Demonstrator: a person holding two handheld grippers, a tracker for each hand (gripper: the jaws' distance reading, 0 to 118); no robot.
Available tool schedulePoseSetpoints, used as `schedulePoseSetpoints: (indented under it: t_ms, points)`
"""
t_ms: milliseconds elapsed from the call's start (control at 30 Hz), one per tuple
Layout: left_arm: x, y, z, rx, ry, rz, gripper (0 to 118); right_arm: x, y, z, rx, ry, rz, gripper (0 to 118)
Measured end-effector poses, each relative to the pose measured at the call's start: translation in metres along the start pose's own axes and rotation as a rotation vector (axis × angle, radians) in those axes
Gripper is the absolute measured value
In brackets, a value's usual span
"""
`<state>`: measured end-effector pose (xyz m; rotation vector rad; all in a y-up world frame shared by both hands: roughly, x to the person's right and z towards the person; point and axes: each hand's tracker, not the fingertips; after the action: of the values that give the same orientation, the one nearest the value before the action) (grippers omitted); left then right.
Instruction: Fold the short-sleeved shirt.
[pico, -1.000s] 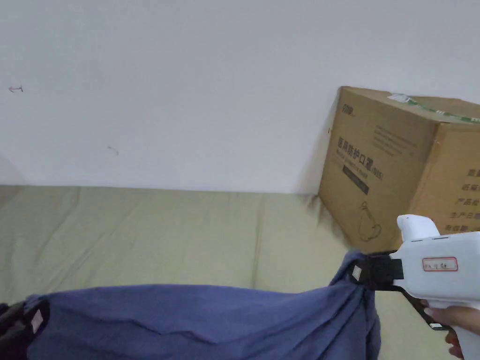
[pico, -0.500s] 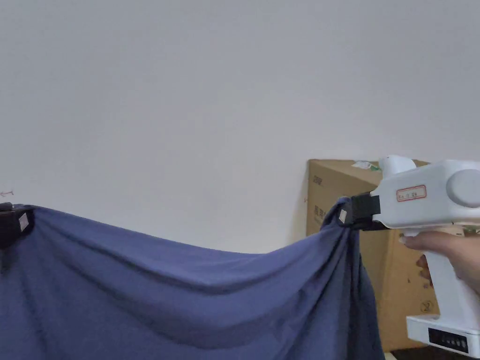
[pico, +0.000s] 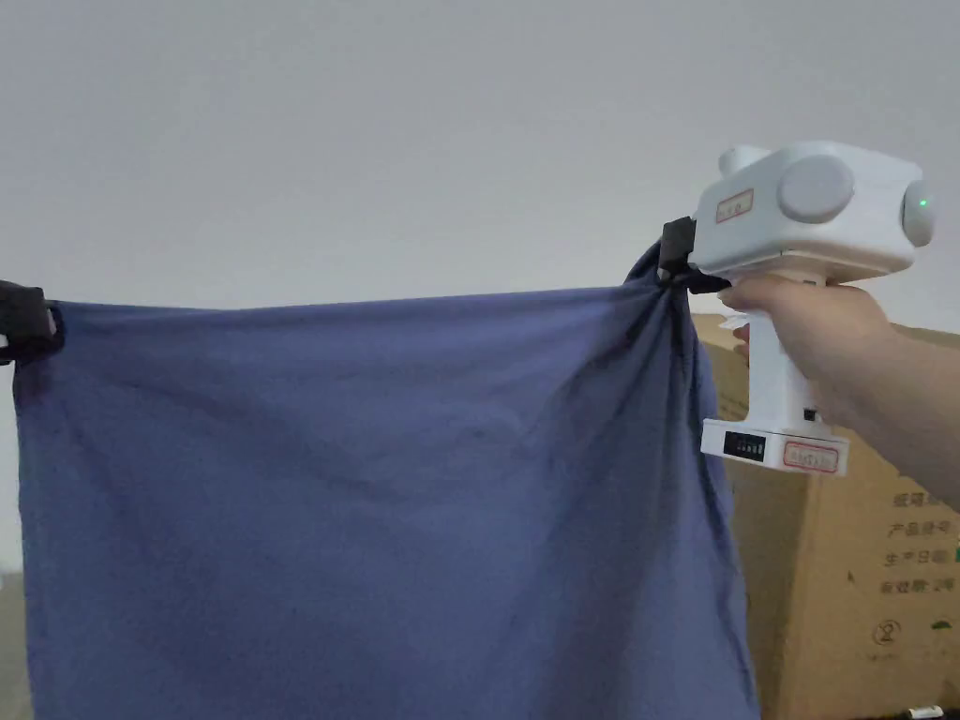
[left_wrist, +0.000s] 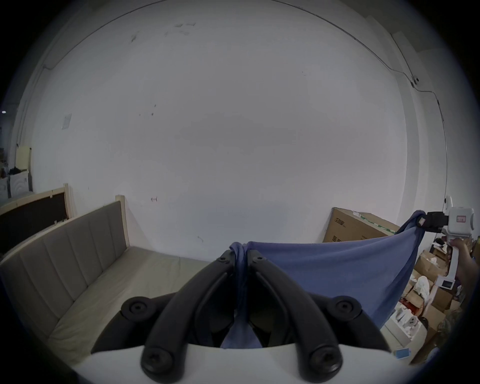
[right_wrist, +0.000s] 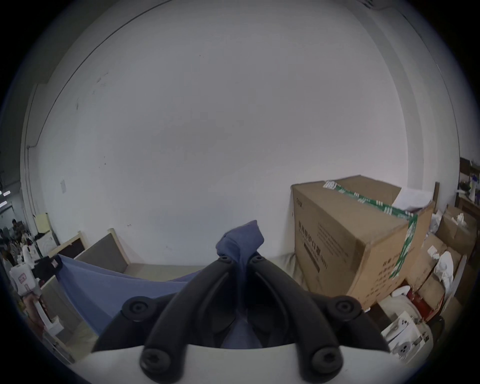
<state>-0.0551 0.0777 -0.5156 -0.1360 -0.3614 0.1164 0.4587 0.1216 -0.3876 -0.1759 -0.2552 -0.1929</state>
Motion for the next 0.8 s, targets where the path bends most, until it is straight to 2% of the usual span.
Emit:
schedulePoseSetpoints:
  t_ms: [100,233,333,467,567,667,767,800]
  points:
    - [0.001,-0.004,-0.02,0.027,0.018,-0.017,7,0.002,-0.006,-0.019,0.009,-0.031,0.031,5]
    - [0.0,-0.029,-0.04,0.021,0.03,-0.019,7,0.006,-0.045,-0.041,0.017,-0.054,0.03,5]
    - [-0.008,-0.075,-0.052,-0.083,0.038,0.016,7,0.013,-0.102,-0.058,-0.058,-0.075,0.01,5]
    - [-0.022,-0.177,-0.049,-0.269,0.034,0.035,7,0.037,-0.22,-0.066,-0.252,-0.088,-0.021,5]
    - [-0.029,-0.266,-0.028,-0.463,-0.002,0.05,7,0.063,-0.32,-0.049,-0.444,-0.108,-0.077,5]
    - [-0.036,-0.337,0.011,-0.609,-0.048,0.042,7,0.094,-0.402,-0.014,-0.602,-0.125,-0.087,5]
    - [-0.046,-0.376,0.068,-0.684,-0.08,0.092,7,0.112,-0.448,0.052,-0.701,-0.084,-0.087,5]
    - [-0.05,-0.383,0.091,-0.686,-0.069,0.113,7,0.117,-0.456,0.077,-0.719,-0.057,-0.115,5]
